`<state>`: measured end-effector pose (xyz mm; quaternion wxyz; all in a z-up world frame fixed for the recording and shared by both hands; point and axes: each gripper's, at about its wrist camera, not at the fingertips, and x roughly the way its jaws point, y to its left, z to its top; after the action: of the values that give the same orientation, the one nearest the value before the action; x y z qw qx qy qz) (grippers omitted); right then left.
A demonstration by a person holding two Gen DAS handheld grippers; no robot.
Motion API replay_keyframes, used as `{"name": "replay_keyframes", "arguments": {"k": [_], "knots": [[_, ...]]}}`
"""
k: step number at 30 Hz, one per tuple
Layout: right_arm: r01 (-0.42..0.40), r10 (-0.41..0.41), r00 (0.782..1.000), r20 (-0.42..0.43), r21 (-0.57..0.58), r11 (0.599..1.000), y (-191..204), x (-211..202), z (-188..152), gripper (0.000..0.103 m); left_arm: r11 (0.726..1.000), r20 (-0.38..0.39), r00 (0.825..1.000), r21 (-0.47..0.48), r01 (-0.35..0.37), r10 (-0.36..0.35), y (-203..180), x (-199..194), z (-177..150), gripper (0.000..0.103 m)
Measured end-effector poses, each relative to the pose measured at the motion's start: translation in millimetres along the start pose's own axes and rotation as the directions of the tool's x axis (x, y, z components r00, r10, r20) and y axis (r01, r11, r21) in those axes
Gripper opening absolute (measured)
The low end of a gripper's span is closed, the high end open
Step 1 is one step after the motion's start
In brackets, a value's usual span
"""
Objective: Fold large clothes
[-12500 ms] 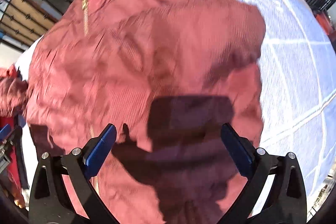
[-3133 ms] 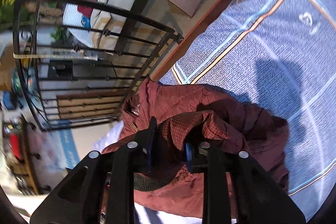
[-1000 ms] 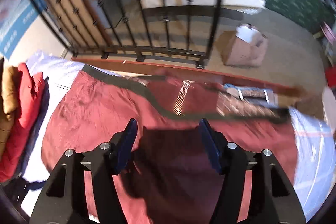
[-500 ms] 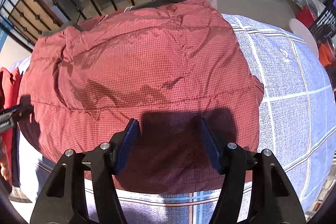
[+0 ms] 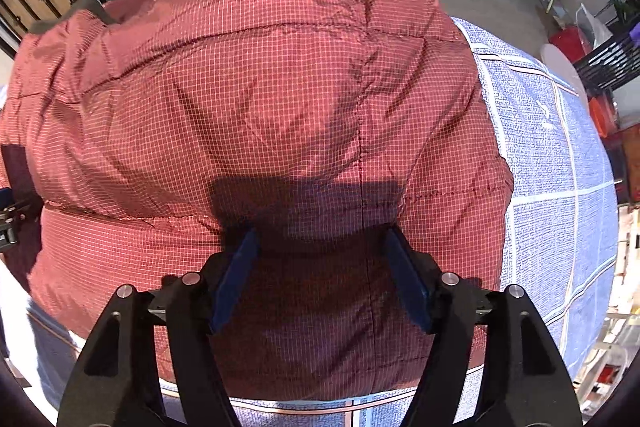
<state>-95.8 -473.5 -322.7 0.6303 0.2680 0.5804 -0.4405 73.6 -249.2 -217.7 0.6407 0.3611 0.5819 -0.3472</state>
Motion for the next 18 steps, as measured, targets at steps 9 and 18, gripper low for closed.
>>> {"name": "replay_keyframes", "arguments": {"k": [9,18], "knots": [[0.092,-0.091,0.996,0.014,-0.037,0.995,15.0,0.2,-3.7,0.074,1.000,0.005,1.000,0.004,-0.012,0.012,5.3,10.4,-1.8,0.097],[0.066,-0.063,0.995,0.076,-0.035,0.997,16.4,-9.2,-23.9,0.077,1.000,0.034,0.999,0.016,-0.006,0.006,-9.5,-13.6,-14.8,0.096]]}}
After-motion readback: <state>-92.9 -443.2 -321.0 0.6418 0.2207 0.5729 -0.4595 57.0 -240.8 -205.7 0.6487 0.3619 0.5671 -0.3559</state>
